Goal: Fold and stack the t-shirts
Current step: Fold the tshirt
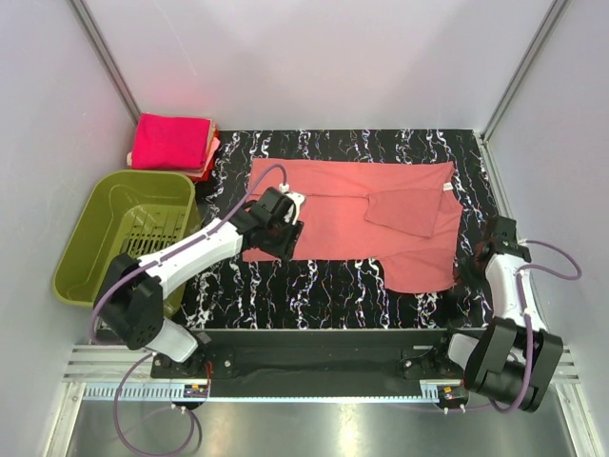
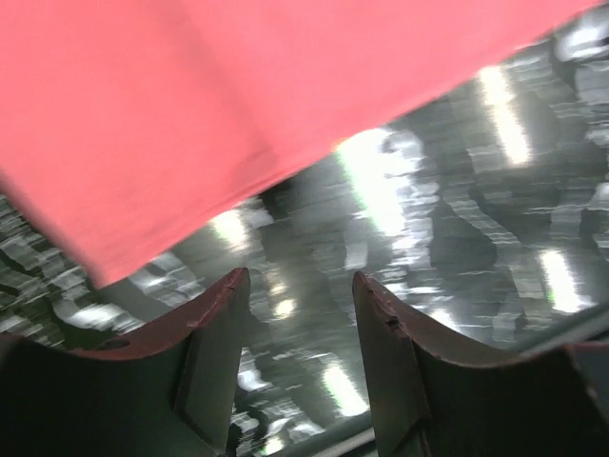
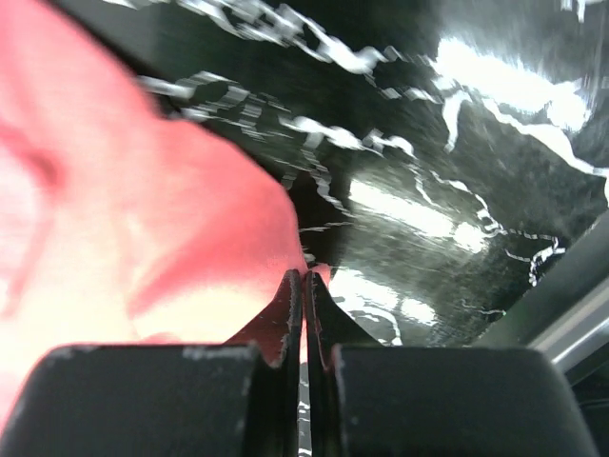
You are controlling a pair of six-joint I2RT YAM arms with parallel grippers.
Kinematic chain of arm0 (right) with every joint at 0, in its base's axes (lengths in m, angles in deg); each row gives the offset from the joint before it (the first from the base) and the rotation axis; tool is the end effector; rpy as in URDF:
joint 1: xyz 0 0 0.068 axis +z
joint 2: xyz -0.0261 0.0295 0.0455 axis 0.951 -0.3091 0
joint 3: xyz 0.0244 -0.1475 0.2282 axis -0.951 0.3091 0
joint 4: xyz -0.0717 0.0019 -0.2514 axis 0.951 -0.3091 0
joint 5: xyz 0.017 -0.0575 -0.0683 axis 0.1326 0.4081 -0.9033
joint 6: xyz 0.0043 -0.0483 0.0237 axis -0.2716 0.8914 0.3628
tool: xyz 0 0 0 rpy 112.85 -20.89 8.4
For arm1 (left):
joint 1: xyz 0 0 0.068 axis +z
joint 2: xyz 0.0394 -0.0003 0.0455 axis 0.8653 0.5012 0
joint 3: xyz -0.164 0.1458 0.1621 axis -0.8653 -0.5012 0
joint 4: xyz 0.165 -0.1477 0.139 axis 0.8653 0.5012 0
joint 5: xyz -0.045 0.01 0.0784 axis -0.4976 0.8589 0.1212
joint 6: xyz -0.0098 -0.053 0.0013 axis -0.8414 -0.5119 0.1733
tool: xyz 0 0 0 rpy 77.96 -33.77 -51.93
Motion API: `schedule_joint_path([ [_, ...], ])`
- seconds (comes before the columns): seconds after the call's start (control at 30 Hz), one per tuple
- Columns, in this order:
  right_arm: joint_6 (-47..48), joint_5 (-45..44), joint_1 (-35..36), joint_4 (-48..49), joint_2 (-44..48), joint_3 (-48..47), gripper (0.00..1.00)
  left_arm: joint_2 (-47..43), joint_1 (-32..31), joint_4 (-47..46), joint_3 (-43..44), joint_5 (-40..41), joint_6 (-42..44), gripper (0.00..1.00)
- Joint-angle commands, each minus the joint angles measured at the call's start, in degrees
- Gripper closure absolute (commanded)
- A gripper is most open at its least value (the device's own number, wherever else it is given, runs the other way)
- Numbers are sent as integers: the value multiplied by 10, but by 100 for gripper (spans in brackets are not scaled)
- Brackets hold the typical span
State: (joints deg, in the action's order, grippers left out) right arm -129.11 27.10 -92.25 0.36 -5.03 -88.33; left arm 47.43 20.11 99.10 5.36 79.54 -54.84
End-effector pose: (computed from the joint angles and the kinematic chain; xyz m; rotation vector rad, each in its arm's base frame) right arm 0.1779 -0.0691 0.1995 1.5744 2.3122 -0.0125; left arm 0.2347 -0.1959 0.2456 0.6023 2.5562 -0.3439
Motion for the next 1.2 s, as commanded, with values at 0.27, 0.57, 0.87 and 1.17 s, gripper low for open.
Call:
schedule_joint_path([
  [0.27,81,-38,-1,-24,41,-78,100,72,40,39,26,122,187,50],
  [0.57,57,20,-1,-15,82,-78,100,110,63,-14,0,119,236,50],
  [0.87,62,18,-1,-4,73,-81,100,116,94,-22,-6,82,246,52],
  [1.17,61,27,-1,-4,76,-87,100,116,94,-18,-28,61,253,51],
])
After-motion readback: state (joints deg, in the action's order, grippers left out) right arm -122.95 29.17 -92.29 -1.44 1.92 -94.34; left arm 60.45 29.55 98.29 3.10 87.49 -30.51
